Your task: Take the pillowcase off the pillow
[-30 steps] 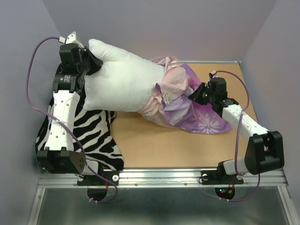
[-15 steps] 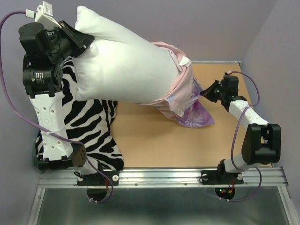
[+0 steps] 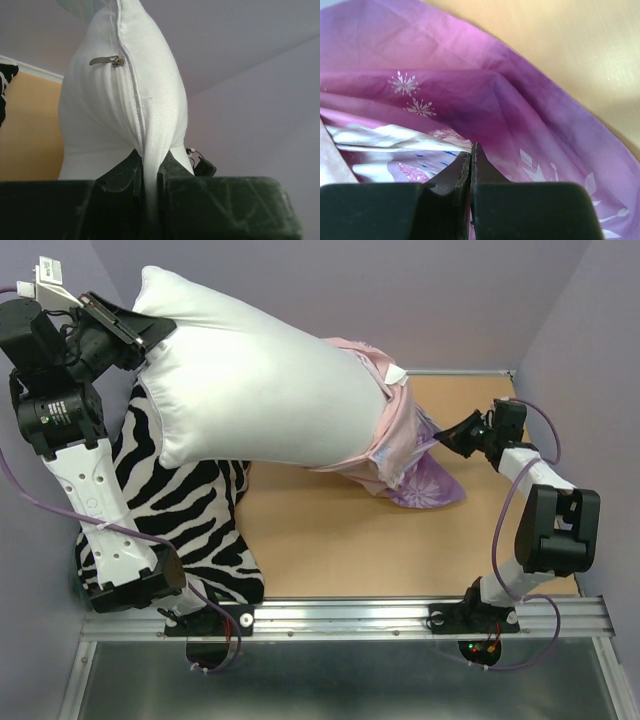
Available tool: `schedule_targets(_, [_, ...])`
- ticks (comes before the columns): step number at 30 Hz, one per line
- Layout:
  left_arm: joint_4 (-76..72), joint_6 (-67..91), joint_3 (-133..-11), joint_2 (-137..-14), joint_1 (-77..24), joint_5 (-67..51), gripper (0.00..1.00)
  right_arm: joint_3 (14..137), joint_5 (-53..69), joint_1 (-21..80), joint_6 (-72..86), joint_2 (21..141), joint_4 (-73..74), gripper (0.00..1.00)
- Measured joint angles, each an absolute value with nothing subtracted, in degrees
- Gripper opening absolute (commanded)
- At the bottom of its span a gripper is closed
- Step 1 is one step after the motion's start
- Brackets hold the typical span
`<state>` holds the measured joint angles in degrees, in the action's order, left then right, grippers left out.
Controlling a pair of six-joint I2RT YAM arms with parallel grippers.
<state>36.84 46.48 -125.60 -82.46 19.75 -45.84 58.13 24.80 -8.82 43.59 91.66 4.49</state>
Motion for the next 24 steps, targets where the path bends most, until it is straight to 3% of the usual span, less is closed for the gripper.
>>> schedule_targets(9, [28.9,54.5,-122.2,-81.8,26.2,-55.5,0.00,58.2,29.1,-13.6,46.0,91.6,4.7,0.00])
schedule_targets(24, [20.8,57.4,-121.4,-83.5,26.9,-59.6,0.00,58.2,30.5,-17.7,47.3,88.4,6.1,0.01])
